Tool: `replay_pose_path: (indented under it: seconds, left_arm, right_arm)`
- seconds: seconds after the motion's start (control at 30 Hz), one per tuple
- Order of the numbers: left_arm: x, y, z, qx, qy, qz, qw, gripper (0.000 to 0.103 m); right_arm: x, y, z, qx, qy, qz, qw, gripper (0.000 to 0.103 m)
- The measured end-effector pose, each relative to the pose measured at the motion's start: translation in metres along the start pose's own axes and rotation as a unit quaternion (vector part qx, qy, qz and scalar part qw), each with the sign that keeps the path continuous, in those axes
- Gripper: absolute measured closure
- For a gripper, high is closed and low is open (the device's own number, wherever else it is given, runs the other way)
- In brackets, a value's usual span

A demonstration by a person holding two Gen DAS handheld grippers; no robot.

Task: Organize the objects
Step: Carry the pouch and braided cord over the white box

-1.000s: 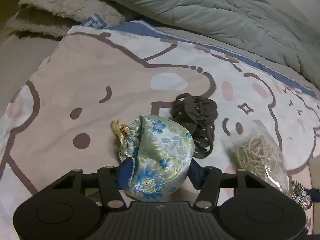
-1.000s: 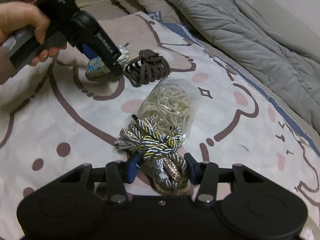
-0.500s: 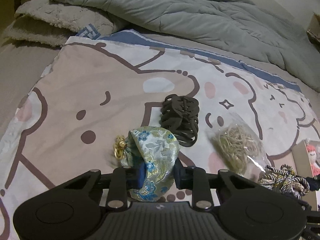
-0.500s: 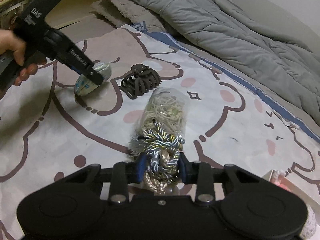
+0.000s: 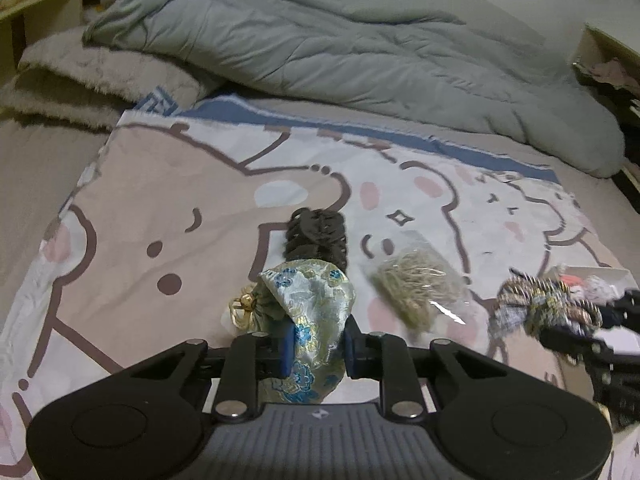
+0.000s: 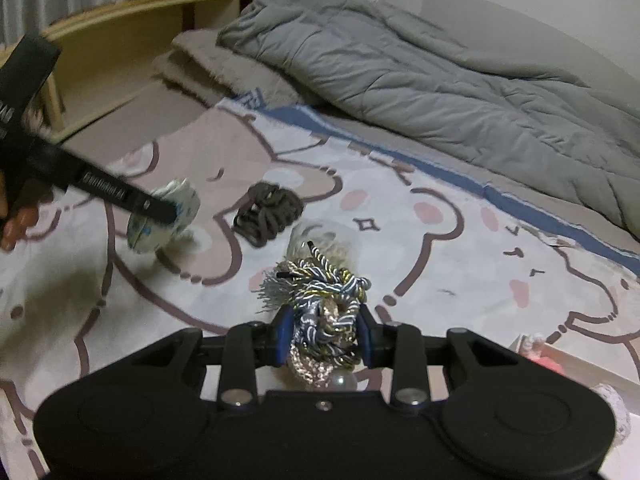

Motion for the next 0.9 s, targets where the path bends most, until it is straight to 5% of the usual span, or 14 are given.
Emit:
replay_pose_path:
  seconds: [0.9]
  left_arm:
    - [-0.025,-0.074,0.084,-0.051,-0.085,-0.079,0.9919,0.078]
  right_arm:
    - [-0.009,-0.033,0.097,-0.043,-0.049,-0.129,0.989,0.069]
Point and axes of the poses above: each gripper's, at about its wrist camera, not at the fingertips, and z roughly against the way its jaws point, y to its left, x to its top, the point moved 5 cm from there along -z, roughly the way its jaws point, and after that the axes turned 12 degrees about y, right-handed, at the moved point
